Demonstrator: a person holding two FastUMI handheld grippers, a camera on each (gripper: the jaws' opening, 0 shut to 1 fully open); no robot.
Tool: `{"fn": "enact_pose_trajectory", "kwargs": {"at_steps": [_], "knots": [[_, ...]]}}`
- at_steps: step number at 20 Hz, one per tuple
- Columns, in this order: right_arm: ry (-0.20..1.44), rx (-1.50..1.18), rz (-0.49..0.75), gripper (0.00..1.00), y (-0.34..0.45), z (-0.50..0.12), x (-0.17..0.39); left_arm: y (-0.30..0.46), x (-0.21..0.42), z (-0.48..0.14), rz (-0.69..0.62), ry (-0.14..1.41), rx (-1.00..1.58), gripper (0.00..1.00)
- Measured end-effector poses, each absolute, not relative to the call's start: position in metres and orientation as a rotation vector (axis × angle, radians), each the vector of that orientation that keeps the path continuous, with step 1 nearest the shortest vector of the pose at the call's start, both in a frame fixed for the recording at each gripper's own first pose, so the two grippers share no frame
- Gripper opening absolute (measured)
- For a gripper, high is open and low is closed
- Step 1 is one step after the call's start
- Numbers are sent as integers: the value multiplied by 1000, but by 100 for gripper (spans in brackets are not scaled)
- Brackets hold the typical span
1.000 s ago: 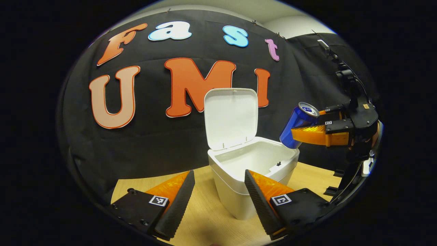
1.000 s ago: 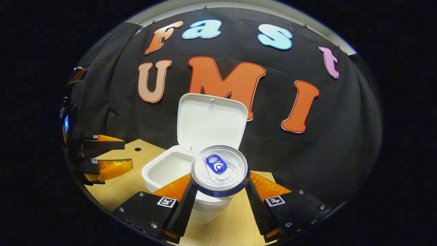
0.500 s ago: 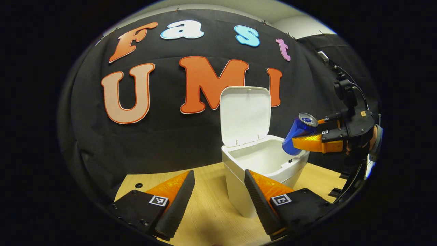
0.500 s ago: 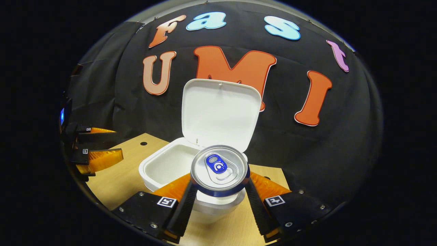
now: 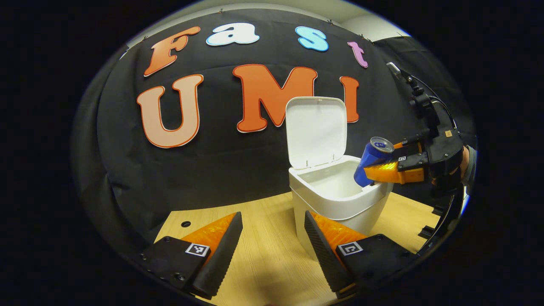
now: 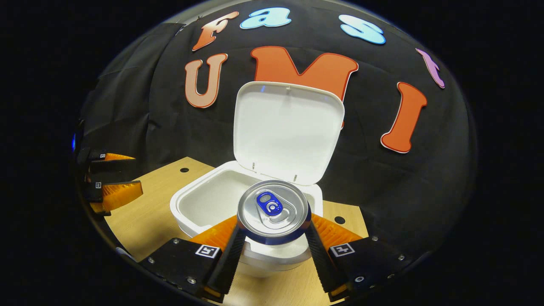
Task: Press the lid of the desktop garbage bin to open it, pick up the crumpled paper on the desktop and throw it into the bin, then pick up the pop can on the desktop and drop it into the bin, and finally close the garbage bin lid.
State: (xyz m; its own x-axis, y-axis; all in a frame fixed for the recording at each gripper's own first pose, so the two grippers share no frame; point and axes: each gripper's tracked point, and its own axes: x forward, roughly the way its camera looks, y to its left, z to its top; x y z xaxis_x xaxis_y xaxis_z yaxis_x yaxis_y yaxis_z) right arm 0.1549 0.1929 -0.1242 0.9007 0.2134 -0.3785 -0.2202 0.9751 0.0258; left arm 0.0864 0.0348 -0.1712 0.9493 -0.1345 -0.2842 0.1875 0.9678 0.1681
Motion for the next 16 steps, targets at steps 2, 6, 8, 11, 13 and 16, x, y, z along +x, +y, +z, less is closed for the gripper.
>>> {"fn": "enact_pose_trajectory", "kwargs": {"at_steps": [2,6,8,11,13,16], "knots": [[398,-18,222,79,192,-127,159,37,84,-172,-154,278,191,94],[420,8,220,80,189,-131,161,41,82,-174,-130,283,179,91],[431,19,217,80,188,-134,163,43,81,-174,-121,286,176,94],[451,30,221,81,186,-137,164,43,80,-175,-117,292,169,94],[459,31,223,81,184,-138,164,43,80,-177,-116,296,166,94],[461,18,219,82,184,-136,165,44,79,-178,-115,295,162,94]]}}
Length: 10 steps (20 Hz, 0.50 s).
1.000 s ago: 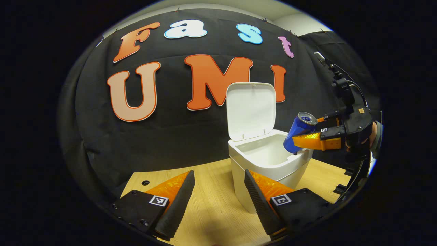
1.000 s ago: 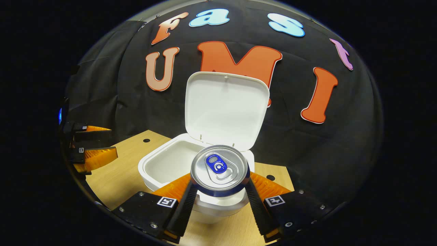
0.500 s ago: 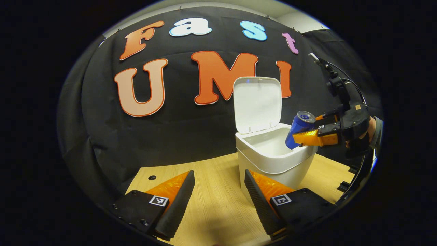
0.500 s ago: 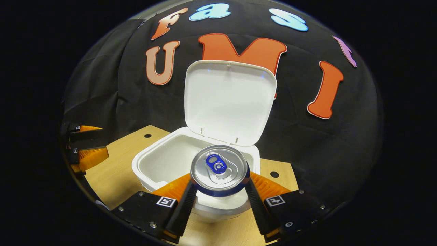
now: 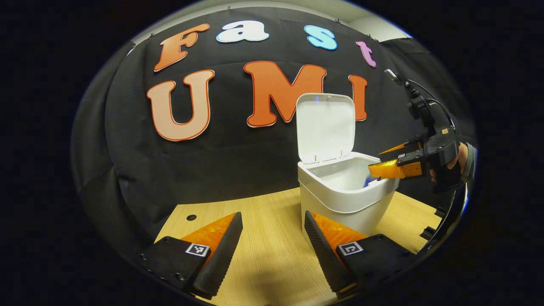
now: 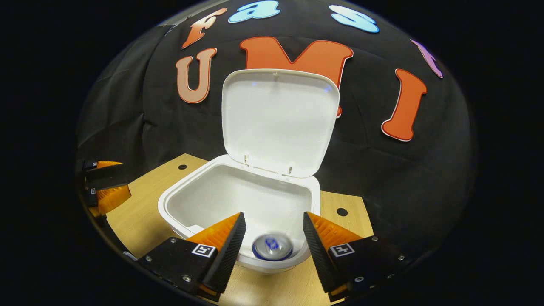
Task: Press the lid of the desktop garbage bin to open it, pick up the crumpled paper on the desktop and throw it into the bin, then pick up the pop can on the desktop and drop it into the bin, and finally close the garbage bin lid.
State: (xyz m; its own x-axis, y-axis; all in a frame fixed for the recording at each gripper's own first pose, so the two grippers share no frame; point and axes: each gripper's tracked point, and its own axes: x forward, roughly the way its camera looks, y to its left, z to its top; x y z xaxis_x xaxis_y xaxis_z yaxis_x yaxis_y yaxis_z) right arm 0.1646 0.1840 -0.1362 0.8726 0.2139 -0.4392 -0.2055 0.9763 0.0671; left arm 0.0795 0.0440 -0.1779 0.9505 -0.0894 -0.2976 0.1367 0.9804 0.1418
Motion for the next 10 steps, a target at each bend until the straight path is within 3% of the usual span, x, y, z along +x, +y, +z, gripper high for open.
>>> {"fn": "enact_pose_trajectory", "kwargs": {"at_steps": [10], "knots": [[372,-28,214,82,179,-92,175,51,75,-180,-106,296,173,94]]}}
